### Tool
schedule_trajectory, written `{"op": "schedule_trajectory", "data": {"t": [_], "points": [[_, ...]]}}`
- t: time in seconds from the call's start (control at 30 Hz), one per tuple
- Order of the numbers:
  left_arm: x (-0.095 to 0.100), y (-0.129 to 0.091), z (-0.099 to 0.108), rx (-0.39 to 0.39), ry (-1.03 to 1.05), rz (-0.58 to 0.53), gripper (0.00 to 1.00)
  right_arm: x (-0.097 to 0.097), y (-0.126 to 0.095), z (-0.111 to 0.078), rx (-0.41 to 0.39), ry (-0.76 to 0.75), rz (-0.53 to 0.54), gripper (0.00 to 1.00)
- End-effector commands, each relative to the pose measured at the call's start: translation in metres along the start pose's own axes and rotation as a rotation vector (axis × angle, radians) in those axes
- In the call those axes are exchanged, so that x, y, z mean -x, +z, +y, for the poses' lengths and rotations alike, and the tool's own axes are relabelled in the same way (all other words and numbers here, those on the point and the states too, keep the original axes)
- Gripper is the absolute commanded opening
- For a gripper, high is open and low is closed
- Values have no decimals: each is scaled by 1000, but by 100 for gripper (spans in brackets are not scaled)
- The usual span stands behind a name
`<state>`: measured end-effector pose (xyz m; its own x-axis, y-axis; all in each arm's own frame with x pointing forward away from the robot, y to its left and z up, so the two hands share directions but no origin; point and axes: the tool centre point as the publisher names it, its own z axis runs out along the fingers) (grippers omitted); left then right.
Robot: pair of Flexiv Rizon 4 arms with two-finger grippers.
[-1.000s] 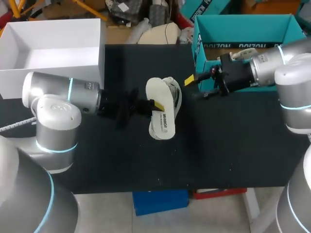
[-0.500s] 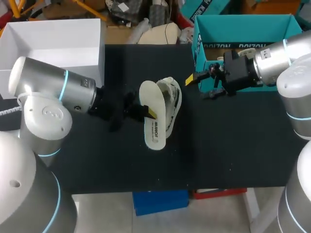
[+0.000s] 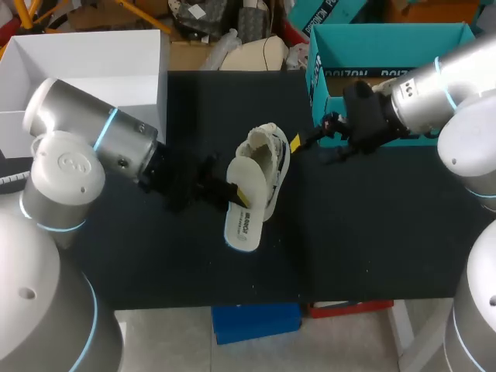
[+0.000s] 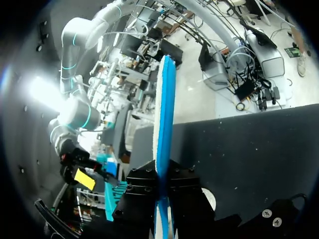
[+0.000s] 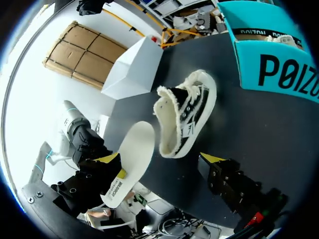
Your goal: Take the shoe out of the shoebox, open the shoe tongue, remove and reinsert the insole, then place the shoe into the shoebox
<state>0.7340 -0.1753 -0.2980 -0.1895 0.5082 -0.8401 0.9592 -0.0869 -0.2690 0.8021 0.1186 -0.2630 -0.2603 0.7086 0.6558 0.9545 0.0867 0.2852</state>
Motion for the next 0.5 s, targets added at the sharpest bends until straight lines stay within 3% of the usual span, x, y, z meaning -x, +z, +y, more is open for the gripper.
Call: {"op": "schedule_trajectory", "data": {"t": [0.03, 0.33, 0.5], "points": [[1, -6, 8, -180, -56, 67, 0, -7, -10, -20, 16, -17, -108, 100], [-7, -7, 3, -214, -96, 81, 0, 3, -18, -54, 46, 2, -150, 100], [-9, -4, -1, -257, -112, 140, 0, 3, -18, -54, 46, 2, -150, 100]]}}
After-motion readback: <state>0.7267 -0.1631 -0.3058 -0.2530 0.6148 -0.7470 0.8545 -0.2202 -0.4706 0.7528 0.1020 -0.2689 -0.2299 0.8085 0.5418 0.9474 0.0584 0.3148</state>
